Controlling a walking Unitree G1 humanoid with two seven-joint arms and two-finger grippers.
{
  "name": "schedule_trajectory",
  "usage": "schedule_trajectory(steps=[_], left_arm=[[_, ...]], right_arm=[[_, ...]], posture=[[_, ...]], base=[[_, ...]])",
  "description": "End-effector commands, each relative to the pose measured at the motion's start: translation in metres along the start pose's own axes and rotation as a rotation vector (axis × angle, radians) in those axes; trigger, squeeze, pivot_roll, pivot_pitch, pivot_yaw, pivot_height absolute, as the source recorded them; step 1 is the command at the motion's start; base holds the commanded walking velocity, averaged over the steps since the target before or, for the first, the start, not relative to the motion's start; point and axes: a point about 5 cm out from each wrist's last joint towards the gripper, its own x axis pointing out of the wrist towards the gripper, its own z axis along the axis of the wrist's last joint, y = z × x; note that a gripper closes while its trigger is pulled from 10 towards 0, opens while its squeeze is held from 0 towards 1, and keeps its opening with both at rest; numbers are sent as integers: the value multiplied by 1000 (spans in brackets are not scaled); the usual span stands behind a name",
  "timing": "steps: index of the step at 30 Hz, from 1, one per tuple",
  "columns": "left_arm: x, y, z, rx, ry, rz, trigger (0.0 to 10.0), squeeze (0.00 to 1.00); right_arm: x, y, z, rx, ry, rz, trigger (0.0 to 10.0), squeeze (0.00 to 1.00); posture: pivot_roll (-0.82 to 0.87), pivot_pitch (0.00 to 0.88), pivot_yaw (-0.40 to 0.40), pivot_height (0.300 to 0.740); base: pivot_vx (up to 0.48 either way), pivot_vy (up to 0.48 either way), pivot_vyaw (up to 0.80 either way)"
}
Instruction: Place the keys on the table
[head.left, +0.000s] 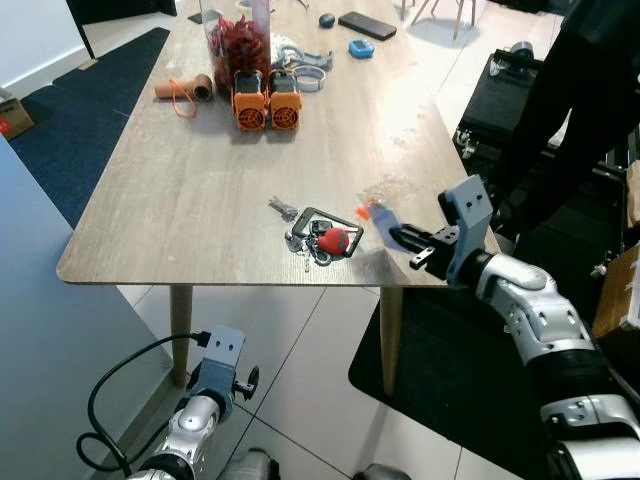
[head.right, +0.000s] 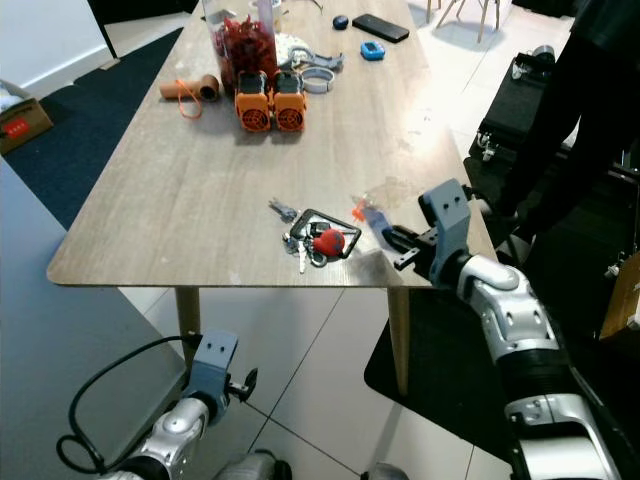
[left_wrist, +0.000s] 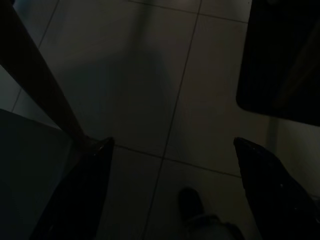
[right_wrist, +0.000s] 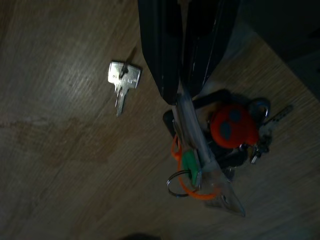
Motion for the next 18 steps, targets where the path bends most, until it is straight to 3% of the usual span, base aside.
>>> schedule_trajectory(steps=[1, 11, 12, 13, 15, 18], left_arm=[[-3, 1, -6, 3, 19, -1, 10000, 0], [-2, 1, -4, -1, 17, -4, 10000, 0], [-1, 1, -4, -1, 16, -4, 10000, 0], [-1, 1, -4, -1, 16, -4, 10000, 0], [-1, 1, -4, -2, 16, -5, 10000, 0], [-1, 0, -3, -1, 16, -7, 10000, 0]], right_arm=[[-3, 4, -8, 15, 54, 23, 10000, 0], [-10, 3, -7, 39, 83, 18, 10000, 0], [-11, 3, -7, 42, 85, 16, 10000, 188], [-11, 3, -7, 42, 85, 16, 10000, 188], [-11, 3, -6, 48, 87, 12, 10000, 1000], [-12, 2, -6, 56, 87, 3, 10000, 1000]], posture=[[49, 90, -22, 740], [48, 90, -21, 740], [48, 89, -21, 740], [48, 89, -21, 740], [50, 88, -20, 740], [51, 87, -19, 740]], base=[[0, 0, 0], [0, 0, 0], [0, 0, 0], [0, 0, 0], [0, 0, 0], [0, 0, 0]])
